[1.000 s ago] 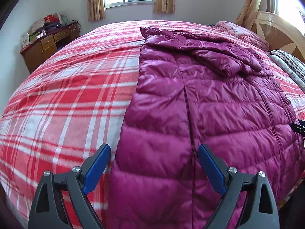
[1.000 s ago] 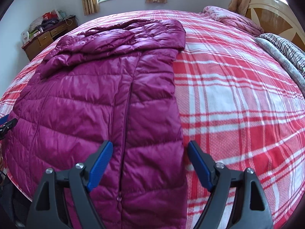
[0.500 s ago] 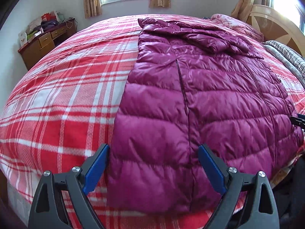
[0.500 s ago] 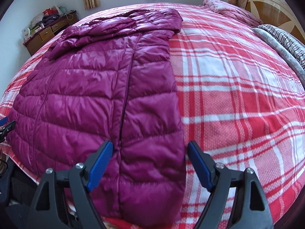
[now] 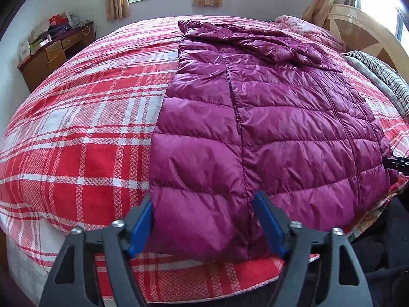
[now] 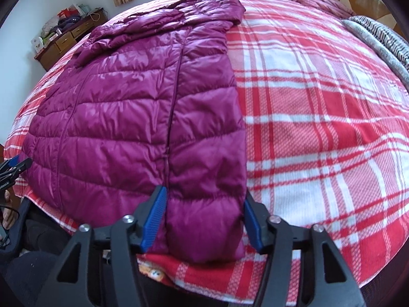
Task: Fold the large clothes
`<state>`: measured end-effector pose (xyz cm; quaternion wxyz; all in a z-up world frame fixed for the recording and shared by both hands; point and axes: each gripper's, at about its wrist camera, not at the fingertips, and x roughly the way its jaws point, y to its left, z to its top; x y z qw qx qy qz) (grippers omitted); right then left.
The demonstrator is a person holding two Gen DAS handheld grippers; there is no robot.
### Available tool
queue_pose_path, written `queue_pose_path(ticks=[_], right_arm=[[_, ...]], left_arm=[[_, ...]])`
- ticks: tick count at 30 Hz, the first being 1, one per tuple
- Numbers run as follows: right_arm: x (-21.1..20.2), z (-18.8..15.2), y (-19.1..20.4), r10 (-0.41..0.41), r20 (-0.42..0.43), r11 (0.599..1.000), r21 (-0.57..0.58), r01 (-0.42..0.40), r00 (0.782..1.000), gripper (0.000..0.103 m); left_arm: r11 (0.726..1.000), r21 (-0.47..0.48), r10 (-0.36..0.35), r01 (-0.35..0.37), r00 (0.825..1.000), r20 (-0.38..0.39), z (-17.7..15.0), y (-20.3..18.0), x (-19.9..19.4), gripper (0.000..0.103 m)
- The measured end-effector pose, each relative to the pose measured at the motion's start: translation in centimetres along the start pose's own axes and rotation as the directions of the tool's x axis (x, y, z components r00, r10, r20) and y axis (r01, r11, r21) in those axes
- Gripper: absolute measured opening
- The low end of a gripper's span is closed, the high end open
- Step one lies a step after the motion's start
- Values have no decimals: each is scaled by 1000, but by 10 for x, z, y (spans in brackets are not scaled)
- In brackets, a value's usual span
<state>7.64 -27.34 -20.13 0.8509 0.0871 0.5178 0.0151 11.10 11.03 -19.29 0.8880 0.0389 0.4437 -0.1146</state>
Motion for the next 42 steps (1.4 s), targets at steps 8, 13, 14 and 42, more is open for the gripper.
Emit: queue_pose_path(ticks=[8,13,14,42], right_arm=[[-25,-2,-1,42,70,999,-20,-41,997,9],[-70,7,-9,77,227,997,13,-82,971,7],[-76,8,-8,86,247,996,15,-93,965,7],[-158,68,-28,220,534,951,71,-302,816,6]], left_arm=[[999,-1,-49,49,998,48,7,5,-17,7],[996,24,-94,91,982,165,19,4,-49,5],[994,27,-108,105,974,197,21,4,-58,5],[948,72,-309,311,841,445,91,32,-125,4]])
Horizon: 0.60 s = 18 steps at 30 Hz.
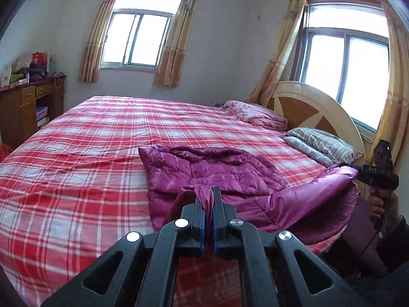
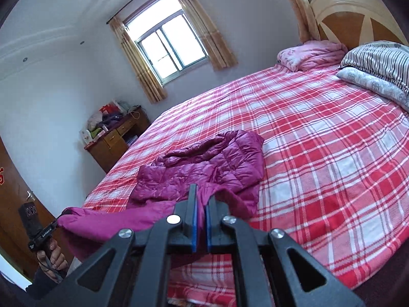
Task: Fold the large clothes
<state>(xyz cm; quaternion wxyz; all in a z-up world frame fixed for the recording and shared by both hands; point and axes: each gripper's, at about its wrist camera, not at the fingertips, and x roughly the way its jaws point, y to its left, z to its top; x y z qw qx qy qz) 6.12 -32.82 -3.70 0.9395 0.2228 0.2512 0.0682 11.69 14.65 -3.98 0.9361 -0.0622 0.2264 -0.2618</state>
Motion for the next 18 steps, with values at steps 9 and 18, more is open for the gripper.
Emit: queue_pose_path(ticks=[9,18], right_arm=[[66,50,-2,-61,29,998,-17,61,998,6],[138,78,-24,-142,-24,990,-17,141,990,6]], left_arm=[[998,-27,55,-56,998,-31,42,34,91,4],[996,-14,91,-93,990,-105,58,56,160,4]])
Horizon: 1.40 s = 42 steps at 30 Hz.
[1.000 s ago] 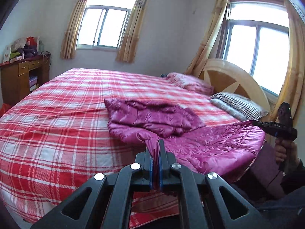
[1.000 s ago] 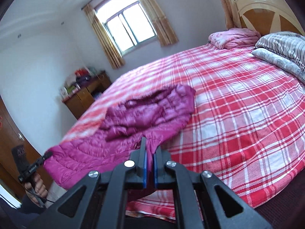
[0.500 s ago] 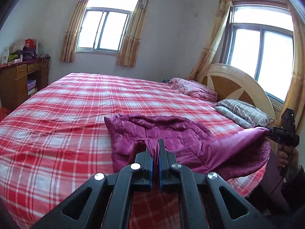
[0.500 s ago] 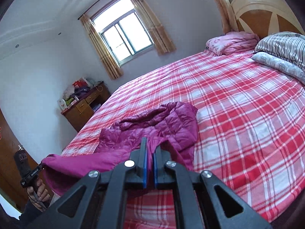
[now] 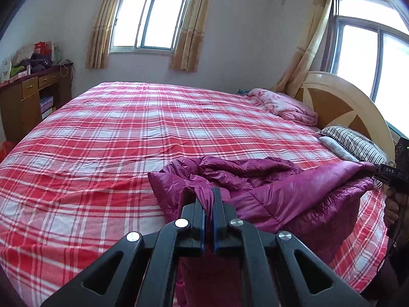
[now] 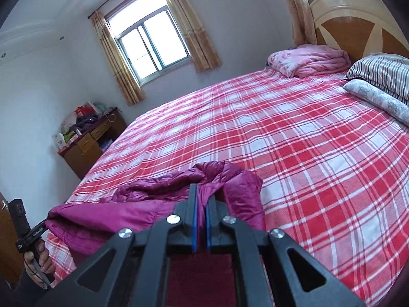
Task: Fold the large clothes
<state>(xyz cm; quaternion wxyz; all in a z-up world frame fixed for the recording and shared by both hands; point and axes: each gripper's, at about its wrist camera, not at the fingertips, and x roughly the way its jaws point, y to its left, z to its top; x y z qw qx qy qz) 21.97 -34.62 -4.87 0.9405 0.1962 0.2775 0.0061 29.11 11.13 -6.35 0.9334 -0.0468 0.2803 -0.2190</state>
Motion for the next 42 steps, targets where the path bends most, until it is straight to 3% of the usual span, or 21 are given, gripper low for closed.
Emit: queue_pose_path(ticks=[12,18,22,27,30,35,36,37,39,40,42], right_arm=[[74,21,-22,-84,-85,996,22,86,993,6],[108,24,-30,-103,-132,994,25,108,986,6],[124,20,-33,-113,-154,993,22,118,982,6],[139,21,-34,-131,-171,991,18,136,976,6],[144,23,-33,-154,-172,988,-2,156,973,6],[152,22,-36,-165,-190,986,-8,166,968,6],[153,22,-37,-169,-195,985,-11,170,966,6],[155,21,-38,-172,-199,985,-12,173,965,6],[158,21,-39,-172,-207,985,-15,173,963,6],[159,22,-39,-171,-211,985,-18,171,962,6],[162,22,-37,-172,-209,985,-25,171,963,6]], left_arm=[[999,4,46,-45,996,-77,31,7,79,4],[996,-48,69,-77,988,-141,39,18,101,8],[993,-109,46,-54,996,-73,47,29,88,14],[991,-66,112,-113,994,-17,54,18,83,18],[988,-51,147,-148,989,-28,55,13,91,24],[977,-148,147,-153,988,-56,45,35,98,28],[970,-171,165,-171,985,-53,45,41,96,38],[954,-216,204,-208,978,-39,46,53,91,56],[935,-289,221,-204,975,27,46,67,74,69],[935,-314,197,-166,978,69,46,70,65,71],[941,-289,205,-175,976,76,50,60,61,72]])
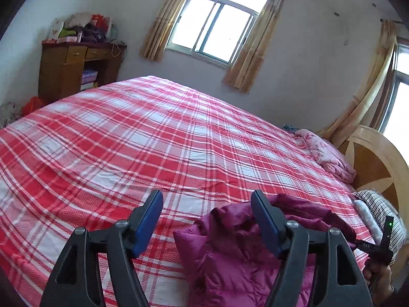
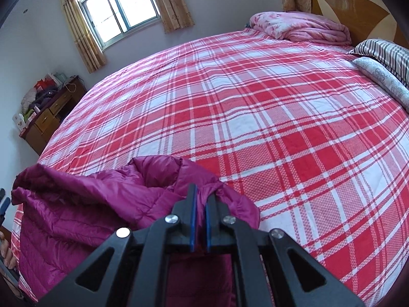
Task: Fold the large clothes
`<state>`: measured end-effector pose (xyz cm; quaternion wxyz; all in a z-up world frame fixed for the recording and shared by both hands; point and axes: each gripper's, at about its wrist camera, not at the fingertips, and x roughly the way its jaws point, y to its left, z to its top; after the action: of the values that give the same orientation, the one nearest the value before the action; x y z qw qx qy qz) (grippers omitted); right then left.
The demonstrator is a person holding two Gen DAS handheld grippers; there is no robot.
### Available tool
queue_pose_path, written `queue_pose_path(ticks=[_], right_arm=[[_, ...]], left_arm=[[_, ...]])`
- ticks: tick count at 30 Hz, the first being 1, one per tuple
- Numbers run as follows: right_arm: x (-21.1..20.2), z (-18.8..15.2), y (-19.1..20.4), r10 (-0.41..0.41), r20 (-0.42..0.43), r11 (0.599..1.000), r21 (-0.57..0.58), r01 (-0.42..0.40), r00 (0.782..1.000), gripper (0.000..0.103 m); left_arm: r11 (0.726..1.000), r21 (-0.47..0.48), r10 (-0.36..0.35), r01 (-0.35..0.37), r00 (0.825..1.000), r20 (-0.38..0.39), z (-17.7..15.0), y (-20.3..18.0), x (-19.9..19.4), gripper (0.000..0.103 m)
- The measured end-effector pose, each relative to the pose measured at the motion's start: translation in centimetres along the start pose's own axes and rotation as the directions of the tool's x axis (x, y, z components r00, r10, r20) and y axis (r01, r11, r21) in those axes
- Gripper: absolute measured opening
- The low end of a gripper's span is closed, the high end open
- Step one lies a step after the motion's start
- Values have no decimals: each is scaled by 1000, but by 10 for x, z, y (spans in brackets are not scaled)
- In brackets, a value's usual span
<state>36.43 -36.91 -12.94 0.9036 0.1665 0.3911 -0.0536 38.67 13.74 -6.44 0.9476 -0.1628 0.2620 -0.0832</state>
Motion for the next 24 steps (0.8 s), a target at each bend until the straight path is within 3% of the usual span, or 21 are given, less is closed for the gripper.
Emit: queue_pose_path(ticks=[4,7,11,14,17,21,24], right_arm=[[4,1,5,-14,5,1000,1,14,1000,11],[0,-1,8,-25,33,1000,8,24,999,28],[-20,-3,14,-62,127,998,4,62,990,78],[-32,-2,22,-79,167,996,-18,83,983,79],[-42,-3,42,-85,168,993,-66,97,982,79],[-53,-15,90,-28,191,984,-166,60,981,79],[-33,-25,128,46,118,961,-277,-12,992,79]], left_arm=[[976,217,22,-25,1000,14,-16,-55,-4,78],[919,390,69,-65,998,6,-45,-96,9,81],[880,454,188,-140,980,-61,-76,-103,43,81],[883,444,225,-153,968,-114,-90,-95,63,81],[887,425,255,-183,960,-119,-91,-91,69,81],[898,361,322,-251,935,-151,-85,-81,82,81],[911,327,321,-253,931,-174,-84,-77,83,81]])
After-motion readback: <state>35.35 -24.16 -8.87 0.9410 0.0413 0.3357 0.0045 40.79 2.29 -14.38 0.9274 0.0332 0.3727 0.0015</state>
